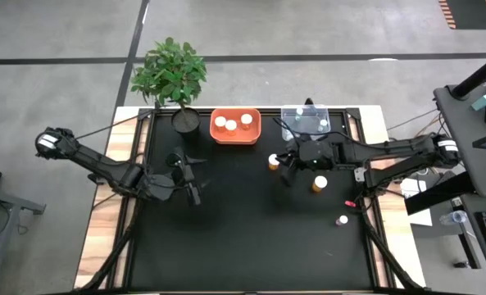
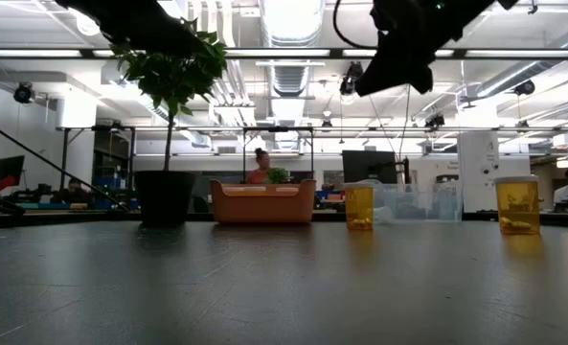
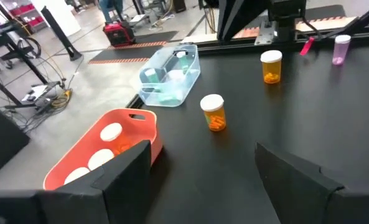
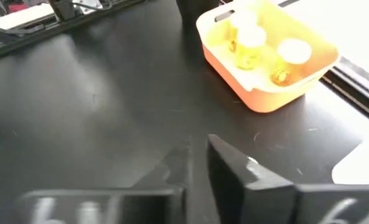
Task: Pick and place medicine bottles into bin by pill shape (circle, oval)
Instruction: Put the orange pill bottle into the orange bin
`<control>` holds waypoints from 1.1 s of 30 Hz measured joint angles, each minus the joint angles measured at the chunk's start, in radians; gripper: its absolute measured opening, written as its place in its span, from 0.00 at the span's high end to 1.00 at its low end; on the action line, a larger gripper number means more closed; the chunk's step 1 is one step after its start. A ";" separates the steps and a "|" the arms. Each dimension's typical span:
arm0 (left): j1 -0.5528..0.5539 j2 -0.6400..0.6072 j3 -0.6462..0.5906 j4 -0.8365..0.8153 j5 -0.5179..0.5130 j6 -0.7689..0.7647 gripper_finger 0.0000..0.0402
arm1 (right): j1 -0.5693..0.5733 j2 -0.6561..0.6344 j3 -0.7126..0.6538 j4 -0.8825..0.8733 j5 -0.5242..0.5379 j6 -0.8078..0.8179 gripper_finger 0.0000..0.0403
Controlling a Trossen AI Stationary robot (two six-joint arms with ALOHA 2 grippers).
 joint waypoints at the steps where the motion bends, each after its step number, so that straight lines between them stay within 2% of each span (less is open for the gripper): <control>1: 0.000 0.000 -0.003 0.000 0.000 0.001 0.33 | 0.000 0.008 0.020 -0.022 0.000 -0.007 0.95; 9: 0.000 -0.003 -0.073 0.071 -0.002 0.042 0.33 | -0.004 0.184 0.222 -0.162 0.014 -0.024 0.97; 15: 0.000 -0.014 -0.078 0.098 -0.003 0.095 0.33 | -0.028 0.308 0.389 -0.391 0.026 -0.002 0.93; 18: 0.000 -0.017 -0.075 0.102 -0.012 0.120 0.33 | -0.033 0.352 0.436 -0.476 0.027 0.036 0.85; 23: 0.000 -0.017 -0.076 0.102 -0.054 0.130 0.33 | -0.034 0.389 0.451 -0.538 0.026 0.100 0.65; 30: 0.000 -0.017 -0.073 0.104 -0.073 0.151 0.33 | -0.040 0.400 0.399 -0.508 0.028 0.163 0.37; 33: 0.000 -0.016 -0.072 0.103 -0.073 0.154 0.33 | -0.048 0.406 0.380 -0.503 0.088 0.199 0.28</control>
